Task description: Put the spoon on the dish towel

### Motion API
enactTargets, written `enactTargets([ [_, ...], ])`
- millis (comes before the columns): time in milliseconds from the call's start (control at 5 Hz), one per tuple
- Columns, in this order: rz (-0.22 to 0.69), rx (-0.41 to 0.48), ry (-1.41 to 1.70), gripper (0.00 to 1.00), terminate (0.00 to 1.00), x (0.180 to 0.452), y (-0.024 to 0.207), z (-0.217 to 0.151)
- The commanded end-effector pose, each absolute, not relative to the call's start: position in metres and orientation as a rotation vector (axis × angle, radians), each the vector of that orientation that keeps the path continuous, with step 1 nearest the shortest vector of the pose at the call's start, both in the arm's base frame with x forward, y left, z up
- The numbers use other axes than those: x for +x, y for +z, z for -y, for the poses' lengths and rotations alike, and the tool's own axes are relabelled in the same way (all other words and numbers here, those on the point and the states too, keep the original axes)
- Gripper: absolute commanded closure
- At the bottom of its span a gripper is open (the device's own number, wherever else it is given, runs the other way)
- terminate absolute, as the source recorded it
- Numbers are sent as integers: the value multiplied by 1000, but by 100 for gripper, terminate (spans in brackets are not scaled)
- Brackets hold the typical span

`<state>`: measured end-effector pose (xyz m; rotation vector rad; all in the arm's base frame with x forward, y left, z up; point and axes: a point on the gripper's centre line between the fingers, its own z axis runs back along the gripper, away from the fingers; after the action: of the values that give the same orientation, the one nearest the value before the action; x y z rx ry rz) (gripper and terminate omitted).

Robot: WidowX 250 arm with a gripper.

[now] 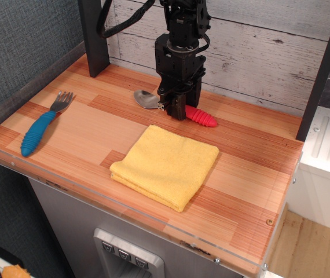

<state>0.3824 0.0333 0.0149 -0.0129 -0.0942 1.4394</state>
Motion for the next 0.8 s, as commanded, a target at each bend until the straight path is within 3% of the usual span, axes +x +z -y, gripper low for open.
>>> enactTargets([
  [0, 165, -71, 1403, 100, 0, 380, 41, -43],
  [200, 239, -96, 1409, 100, 0, 378, 59, -47],
  [400, 271, -48, 1363, 100, 0, 373, 75, -53],
  [600, 282, -52, 1344, 100, 0, 352, 88, -59],
])
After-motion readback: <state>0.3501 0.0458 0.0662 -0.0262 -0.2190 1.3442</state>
